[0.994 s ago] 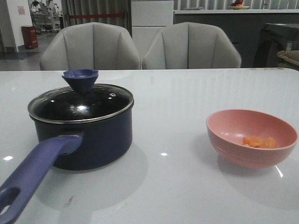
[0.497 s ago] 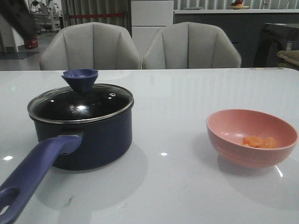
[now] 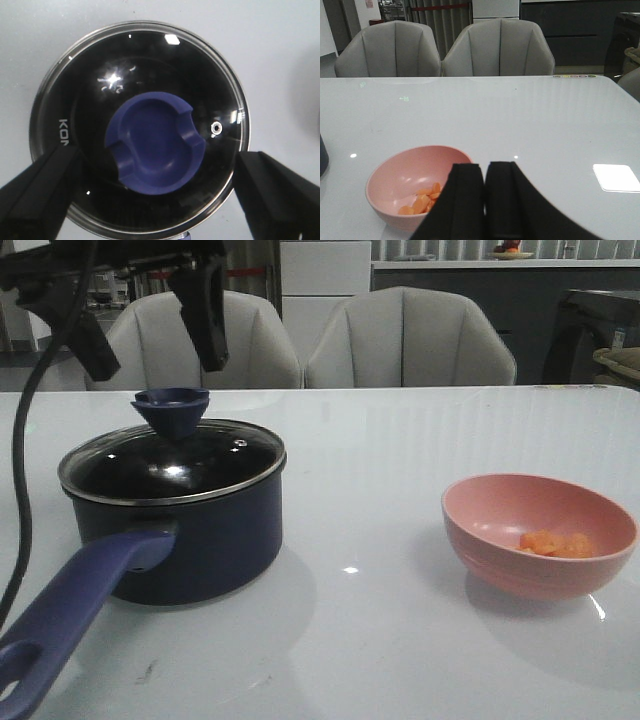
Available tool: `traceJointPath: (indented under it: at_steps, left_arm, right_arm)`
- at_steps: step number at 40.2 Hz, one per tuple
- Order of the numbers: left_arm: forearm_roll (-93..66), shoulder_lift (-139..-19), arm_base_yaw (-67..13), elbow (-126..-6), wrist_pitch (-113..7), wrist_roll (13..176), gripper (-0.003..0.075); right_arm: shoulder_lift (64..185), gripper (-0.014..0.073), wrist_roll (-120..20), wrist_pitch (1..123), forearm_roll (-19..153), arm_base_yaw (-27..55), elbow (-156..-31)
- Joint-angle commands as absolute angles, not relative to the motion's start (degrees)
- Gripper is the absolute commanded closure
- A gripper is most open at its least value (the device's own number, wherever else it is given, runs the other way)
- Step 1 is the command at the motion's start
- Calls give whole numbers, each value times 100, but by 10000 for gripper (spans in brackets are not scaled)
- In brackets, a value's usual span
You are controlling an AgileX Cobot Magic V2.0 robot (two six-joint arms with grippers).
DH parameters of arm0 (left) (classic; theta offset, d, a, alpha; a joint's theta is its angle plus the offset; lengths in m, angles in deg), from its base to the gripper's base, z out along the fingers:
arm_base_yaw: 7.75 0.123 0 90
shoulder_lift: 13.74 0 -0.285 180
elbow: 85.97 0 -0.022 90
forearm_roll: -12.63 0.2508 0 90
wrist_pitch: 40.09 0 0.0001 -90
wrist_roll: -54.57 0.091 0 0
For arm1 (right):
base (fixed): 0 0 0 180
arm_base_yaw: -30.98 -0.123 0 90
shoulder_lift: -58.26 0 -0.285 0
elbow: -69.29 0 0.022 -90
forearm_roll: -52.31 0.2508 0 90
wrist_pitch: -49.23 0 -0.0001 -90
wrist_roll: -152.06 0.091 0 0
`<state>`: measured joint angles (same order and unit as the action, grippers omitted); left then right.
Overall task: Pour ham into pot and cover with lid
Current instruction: 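Lower the left gripper onto the blue lid knob and grasp it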
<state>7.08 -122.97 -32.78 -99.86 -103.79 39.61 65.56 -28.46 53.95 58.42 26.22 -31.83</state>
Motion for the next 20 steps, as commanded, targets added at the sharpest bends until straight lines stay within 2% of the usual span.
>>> traceJointPath:
  at_steps: [1,20]
  left_arm:
    - [702,-12339,-3328,-10409,-10509,3677,82]
    - [749,-13019,-3328,-11048,-11011,3195,82]
  right_arm:
    - [6444,442,-2854,4923,5775,2656,-3141]
    - [6444,442,-2854,4923,5775,2656,-3141]
